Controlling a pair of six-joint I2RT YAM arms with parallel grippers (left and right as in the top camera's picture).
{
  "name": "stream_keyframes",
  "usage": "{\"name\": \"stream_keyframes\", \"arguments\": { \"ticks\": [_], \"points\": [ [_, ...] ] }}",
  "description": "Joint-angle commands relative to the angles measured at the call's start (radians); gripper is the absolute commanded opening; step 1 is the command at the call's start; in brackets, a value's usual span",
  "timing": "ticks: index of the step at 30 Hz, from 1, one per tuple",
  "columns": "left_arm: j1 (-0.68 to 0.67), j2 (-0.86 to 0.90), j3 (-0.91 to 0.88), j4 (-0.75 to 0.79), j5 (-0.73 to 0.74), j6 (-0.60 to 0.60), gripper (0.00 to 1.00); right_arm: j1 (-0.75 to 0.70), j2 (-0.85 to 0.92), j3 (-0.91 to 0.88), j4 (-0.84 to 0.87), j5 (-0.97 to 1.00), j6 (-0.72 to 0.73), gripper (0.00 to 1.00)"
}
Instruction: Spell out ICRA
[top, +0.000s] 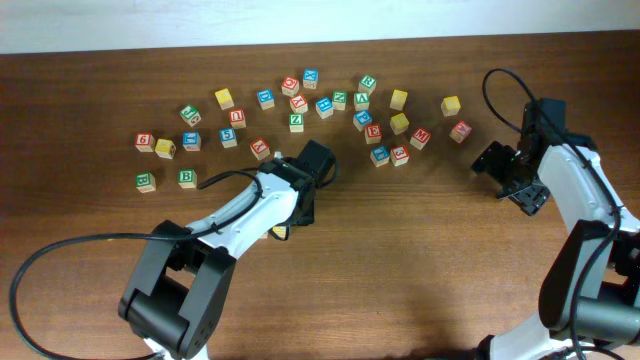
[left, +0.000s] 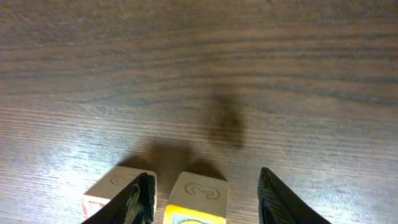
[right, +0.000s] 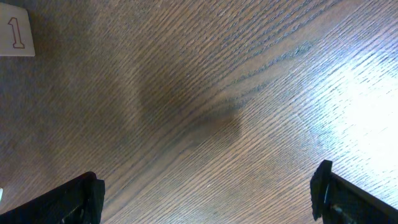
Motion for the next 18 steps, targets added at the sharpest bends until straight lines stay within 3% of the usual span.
{"name": "stream_keyframes", "arguments": {
  "ticks": [1, 6, 10, 18],
  "points": [
    [0.006, 0.012, -0.008, 0.031, -0.047, 0.044, 0.45, -0.001, -0.021, 0.013, 0.000, 0.007, 0.002, 0.98],
    [0.006, 0.012, -0.008, 0.081, -0.046, 0.044, 0.34, -0.001, -0.021, 0.013, 0.000, 0.008, 0.002, 0.98],
    [0.006, 0.012, -0.008, 0.090, 0.025, 0.044, 0.02, -0.001, -0.021, 0.013, 0.000, 0.008, 0.002, 0.98],
    [0.006, 0.012, -0.008, 0.086, 0.180, 0.044, 0.01, -0.001, -0.021, 0.013, 0.000, 0.007, 0.002, 0.98]
  ]
}}
